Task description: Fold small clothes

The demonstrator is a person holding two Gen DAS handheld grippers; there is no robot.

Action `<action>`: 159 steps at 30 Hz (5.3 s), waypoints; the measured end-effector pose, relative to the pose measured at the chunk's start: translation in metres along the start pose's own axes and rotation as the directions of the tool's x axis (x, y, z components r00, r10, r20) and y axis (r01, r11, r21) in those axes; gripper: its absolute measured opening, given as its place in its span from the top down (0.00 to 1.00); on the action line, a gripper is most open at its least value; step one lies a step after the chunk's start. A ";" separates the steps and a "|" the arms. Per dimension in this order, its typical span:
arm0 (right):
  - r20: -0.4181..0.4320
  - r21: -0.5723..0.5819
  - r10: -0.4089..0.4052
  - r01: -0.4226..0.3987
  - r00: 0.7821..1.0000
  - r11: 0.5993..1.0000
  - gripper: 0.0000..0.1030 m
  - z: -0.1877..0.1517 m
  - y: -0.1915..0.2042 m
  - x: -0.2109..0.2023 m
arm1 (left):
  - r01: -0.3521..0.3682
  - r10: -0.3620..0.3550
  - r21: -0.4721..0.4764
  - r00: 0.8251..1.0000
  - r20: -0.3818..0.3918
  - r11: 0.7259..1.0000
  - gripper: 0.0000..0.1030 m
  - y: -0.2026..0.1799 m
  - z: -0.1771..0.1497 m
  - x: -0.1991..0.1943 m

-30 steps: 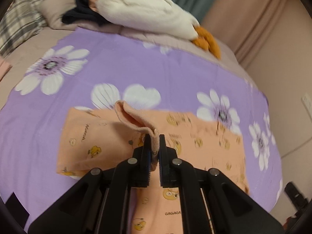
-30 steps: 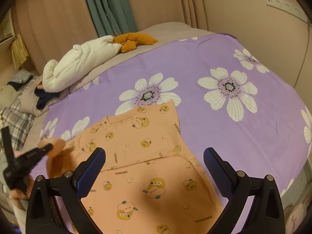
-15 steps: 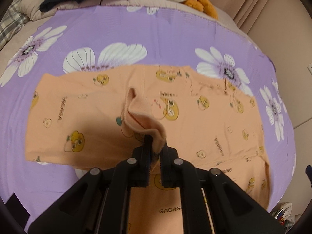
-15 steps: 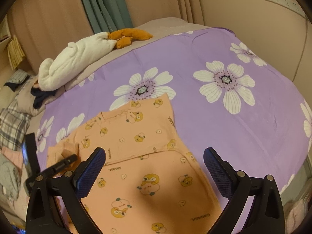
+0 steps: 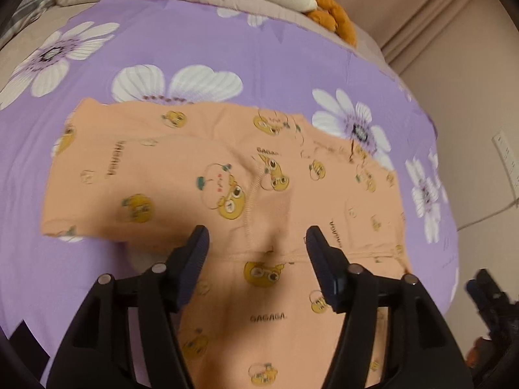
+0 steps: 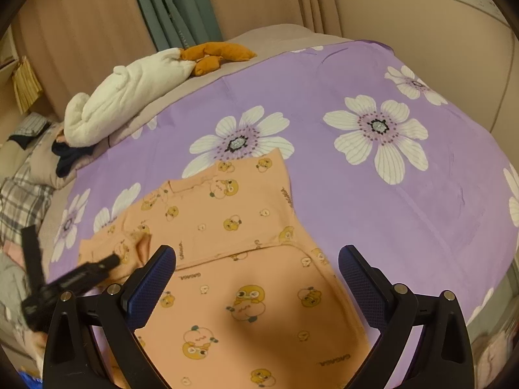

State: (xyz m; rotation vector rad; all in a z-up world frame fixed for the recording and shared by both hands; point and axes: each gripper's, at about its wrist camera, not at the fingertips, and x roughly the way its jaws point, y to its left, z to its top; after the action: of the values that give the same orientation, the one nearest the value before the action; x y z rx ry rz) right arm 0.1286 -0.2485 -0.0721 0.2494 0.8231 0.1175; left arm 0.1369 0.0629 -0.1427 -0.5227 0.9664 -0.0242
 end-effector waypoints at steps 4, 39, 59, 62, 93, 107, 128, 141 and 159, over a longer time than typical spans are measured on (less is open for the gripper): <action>-0.013 -0.027 0.027 -0.028 1.000 0.999 0.03 0.001 0.010 0.007 | -0.069 0.070 -0.022 0.996 0.046 0.997 0.39 0.015 -0.002 -0.027; -0.376 -0.216 0.209 -0.305 0.903 0.927 0.94 -0.019 0.157 0.159 | -0.230 0.275 -0.277 0.951 0.139 0.933 0.31 0.124 -0.049 -0.118; -0.107 -0.327 0.356 -0.371 0.928 0.869 0.95 0.062 0.178 0.044 | -0.223 0.272 -0.292 0.952 0.141 0.930 0.31 0.130 -0.042 -0.118; -0.050 -0.337 0.360 -0.355 0.932 0.872 0.95 0.075 0.171 0.026 | -0.214 0.259 -0.279 0.956 0.136 0.936 0.31 0.126 -0.038 -0.114; -0.035 -0.184 0.083 -0.088 0.996 0.979 0.95 0.103 0.040 0.076 | -0.208 0.210 -0.053 0.977 0.041 0.977 0.31 0.034 0.035 -0.023; -0.141 -0.109 -0.006 -0.010 0.990 0.994 0.95 0.087 -0.007 0.126 | -0.274 0.276 0.046 0.959 -0.067 0.961 0.31 0.021 0.030 0.037; -0.219 -0.051 -0.070 0.060 0.973 0.997 0.95 0.067 -0.042 0.170 | -0.271 0.278 0.097 0.958 -0.070 0.958 0.29 0.032 0.028 0.053; -0.202 0.038 -0.028 0.036 0.979 0.999 0.64 0.063 -0.065 0.147 | -0.226 0.230 0.057 0.969 -0.090 0.973 0.30 0.035 0.018 0.041; -0.184 -0.022 0.005 -0.010 0.983 1.000 0.95 0.041 -0.045 0.134 | -0.225 0.228 0.050 0.970 -0.086 0.973 0.29 0.037 0.006 0.035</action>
State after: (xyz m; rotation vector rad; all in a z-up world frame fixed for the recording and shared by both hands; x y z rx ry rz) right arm 0.2494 -0.2726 -0.1519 0.2220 1.0038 0.1587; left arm 0.1545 0.0891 -0.1833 -0.3745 1.1081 0.1391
